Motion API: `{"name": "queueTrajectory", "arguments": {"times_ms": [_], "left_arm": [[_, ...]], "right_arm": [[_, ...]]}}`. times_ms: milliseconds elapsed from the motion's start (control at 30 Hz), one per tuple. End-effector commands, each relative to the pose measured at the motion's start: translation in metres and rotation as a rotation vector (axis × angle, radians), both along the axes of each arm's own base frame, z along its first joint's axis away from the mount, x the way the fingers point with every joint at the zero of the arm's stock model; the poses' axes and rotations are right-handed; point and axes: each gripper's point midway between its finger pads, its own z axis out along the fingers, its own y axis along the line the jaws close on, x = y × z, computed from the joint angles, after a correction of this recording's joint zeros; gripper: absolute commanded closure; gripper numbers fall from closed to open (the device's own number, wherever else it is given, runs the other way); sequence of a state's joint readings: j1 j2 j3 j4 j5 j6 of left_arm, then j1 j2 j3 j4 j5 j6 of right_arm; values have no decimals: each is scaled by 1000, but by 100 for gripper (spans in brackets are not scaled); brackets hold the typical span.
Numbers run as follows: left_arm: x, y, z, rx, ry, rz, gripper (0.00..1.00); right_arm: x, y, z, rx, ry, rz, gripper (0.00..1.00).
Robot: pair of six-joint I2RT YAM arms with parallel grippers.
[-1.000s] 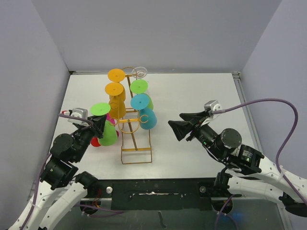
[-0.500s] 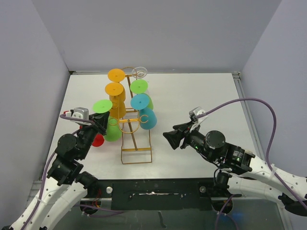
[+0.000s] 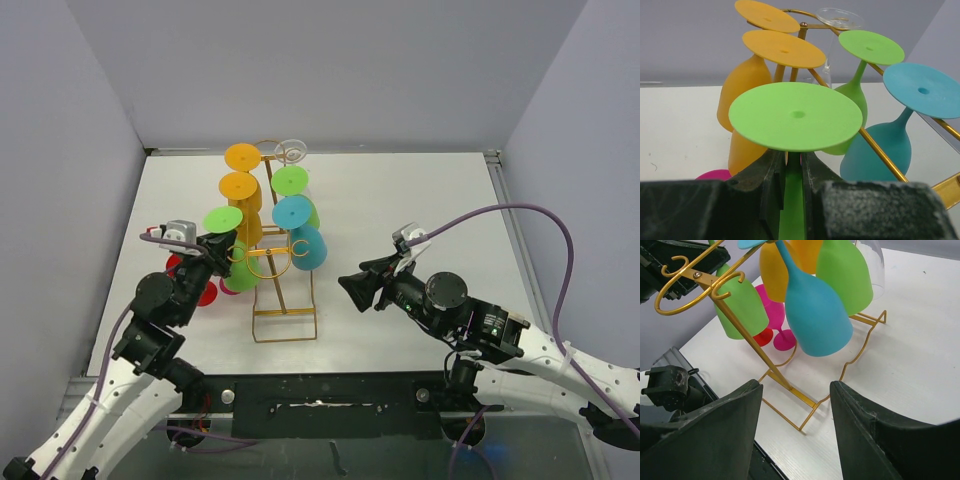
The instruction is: Place the wine glass upside down on the wine glass rack
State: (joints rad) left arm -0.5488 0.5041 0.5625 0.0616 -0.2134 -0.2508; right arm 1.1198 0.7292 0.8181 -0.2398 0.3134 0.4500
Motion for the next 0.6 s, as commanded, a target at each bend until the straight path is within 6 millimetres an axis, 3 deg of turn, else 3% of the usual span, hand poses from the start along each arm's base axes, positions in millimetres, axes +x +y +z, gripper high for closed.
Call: {"name": "queueTrajectory", "arguments": {"times_ms": [0,567], "left_arm": [[1,-1,38,-53,-113,-7,100],[2,-11,36,-76,-171,-64,100]], "right_arm": [[1,4,25,67,-42,10,43],[2,4,29,75,-68,14,43]]}}
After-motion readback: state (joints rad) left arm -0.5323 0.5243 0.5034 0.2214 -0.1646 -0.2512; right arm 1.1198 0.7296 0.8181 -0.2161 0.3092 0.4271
